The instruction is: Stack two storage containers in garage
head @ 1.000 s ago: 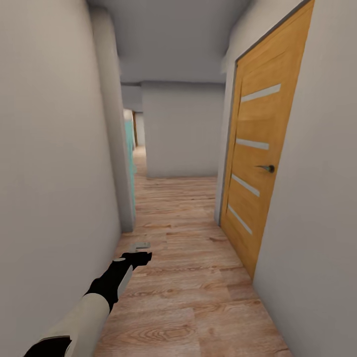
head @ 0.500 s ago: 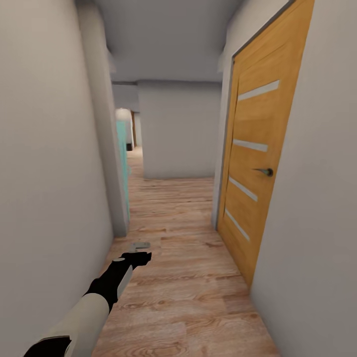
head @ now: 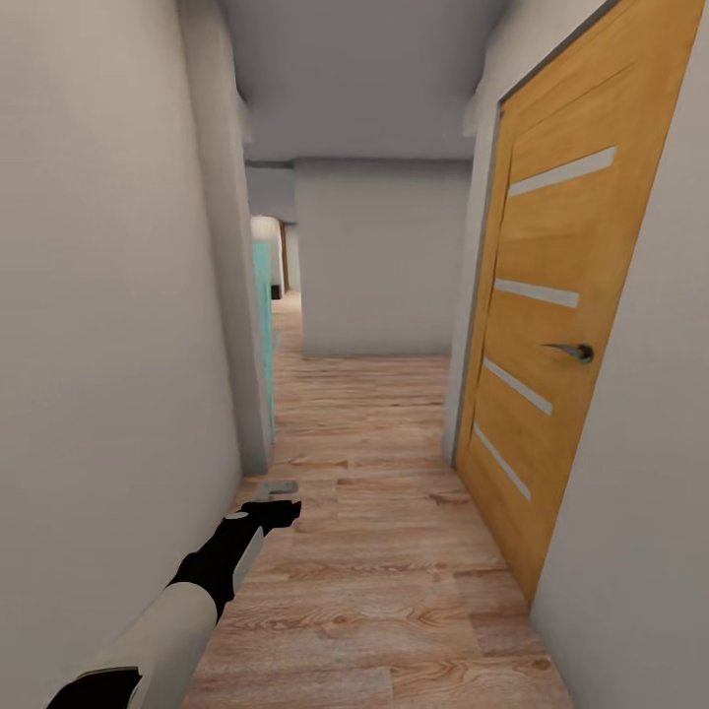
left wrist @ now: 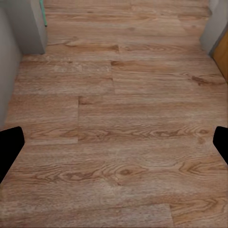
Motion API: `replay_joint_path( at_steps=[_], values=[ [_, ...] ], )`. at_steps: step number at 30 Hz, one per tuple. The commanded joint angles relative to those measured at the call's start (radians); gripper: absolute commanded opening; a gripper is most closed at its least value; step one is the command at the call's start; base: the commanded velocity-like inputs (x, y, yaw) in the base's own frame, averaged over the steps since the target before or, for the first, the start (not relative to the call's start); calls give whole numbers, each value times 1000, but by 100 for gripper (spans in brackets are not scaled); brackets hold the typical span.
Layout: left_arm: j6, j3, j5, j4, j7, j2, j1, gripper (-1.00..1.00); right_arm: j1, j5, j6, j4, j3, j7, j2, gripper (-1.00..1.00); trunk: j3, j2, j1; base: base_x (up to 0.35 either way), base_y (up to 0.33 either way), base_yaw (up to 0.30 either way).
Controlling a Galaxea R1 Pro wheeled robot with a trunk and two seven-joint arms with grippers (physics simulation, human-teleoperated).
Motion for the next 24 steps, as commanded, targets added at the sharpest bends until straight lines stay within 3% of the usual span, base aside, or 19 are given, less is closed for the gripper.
replay_joint_path(
  at_steps=[1, 24],
  values=[
    [5, 7, -10, -2, -2, -1, 0, 100, 0, 4, 0, -1, 1, -5, 0, 100, -1, -1, 0, 104, 7, 27],
    [5, 7, -12, -2, 0, 1, 0, 100, 0, 2, -2, -1, 1, -5, 0, 100, -1, -1, 0, 309, -82, 2]
  ],
)
